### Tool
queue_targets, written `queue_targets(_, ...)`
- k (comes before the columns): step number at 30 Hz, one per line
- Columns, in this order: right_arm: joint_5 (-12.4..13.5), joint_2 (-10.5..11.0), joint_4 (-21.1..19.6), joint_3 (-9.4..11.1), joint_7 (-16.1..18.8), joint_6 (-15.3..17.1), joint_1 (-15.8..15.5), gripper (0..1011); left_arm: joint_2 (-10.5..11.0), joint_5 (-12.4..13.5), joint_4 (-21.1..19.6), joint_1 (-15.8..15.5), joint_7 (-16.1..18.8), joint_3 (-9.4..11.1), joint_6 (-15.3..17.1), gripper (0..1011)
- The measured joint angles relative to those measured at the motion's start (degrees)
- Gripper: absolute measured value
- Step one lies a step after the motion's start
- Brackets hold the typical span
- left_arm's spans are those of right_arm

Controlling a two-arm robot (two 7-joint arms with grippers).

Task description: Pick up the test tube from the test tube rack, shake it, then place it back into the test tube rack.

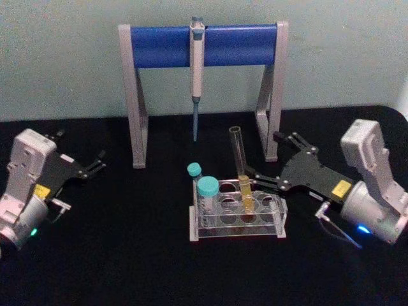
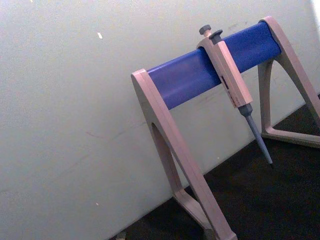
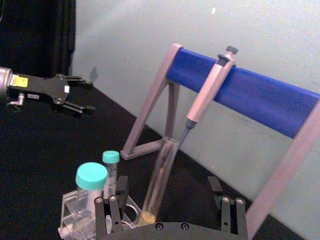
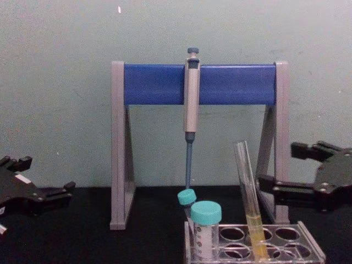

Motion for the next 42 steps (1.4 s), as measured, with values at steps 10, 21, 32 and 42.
queue_targets(10,0.01,-4.26,2.65,-0.88,1.85,5.47,3.31,1000,0.00,0.00,0.00,0.00,0.00,0.00,0.00,1001)
queue_targets(21,0.06,-8.08,5.96,-0.51,2.05,10.69,5.98,1000,0.00,0.00,0.00,0.00,0.00,0.00,0.00,1001)
queue_targets(32,-0.80,-9.92,7.72,-0.14,3.01,13.37,7.10,1000,0.00,0.00,0.00,0.00,0.00,0.00,0.00,1001)
queue_targets(42,-0.32,-10.10,7.86,0.40,3.80,12.98,6.92,1000,0.00,0.00,0.00,0.00,0.00,0.00,0.00,1001)
